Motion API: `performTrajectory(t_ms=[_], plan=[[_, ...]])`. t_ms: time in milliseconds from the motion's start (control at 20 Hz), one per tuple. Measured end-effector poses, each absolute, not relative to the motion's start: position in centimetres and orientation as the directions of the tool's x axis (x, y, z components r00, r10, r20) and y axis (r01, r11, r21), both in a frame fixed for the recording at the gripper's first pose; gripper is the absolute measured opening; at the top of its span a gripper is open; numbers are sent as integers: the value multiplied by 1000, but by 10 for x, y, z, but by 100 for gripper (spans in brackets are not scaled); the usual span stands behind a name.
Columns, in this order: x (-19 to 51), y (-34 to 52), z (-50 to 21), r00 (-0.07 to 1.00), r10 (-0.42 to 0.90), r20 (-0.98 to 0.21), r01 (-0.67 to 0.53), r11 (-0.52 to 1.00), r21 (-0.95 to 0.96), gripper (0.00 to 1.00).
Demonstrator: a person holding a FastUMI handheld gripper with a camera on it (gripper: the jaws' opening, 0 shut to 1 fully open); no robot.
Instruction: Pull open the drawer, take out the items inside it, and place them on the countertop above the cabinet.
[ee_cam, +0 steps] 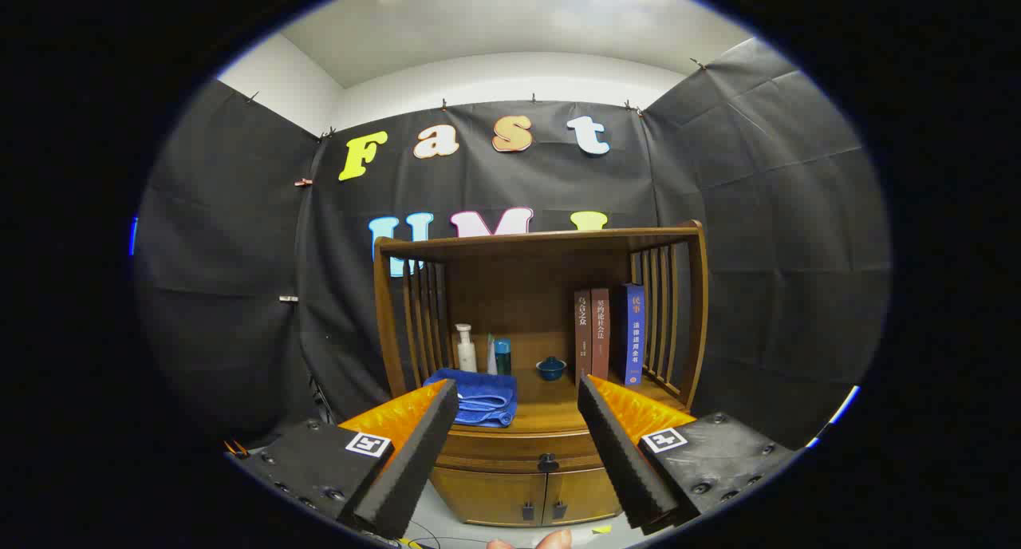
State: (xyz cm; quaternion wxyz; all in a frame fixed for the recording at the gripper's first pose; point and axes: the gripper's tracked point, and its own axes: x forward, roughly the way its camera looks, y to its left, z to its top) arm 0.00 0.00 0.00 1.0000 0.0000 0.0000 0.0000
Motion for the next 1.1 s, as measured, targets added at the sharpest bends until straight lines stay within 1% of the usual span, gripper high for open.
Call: performTrajectory(t_ms=[750,900,1100], plan=[[4,-2,-5,1000,-10,-11,10,1000,9,98],[2,-5,1,1000,-17,4,17,1000,21,98],[6,-6,-9,1000,-12,-1,12,1000,27,98]])
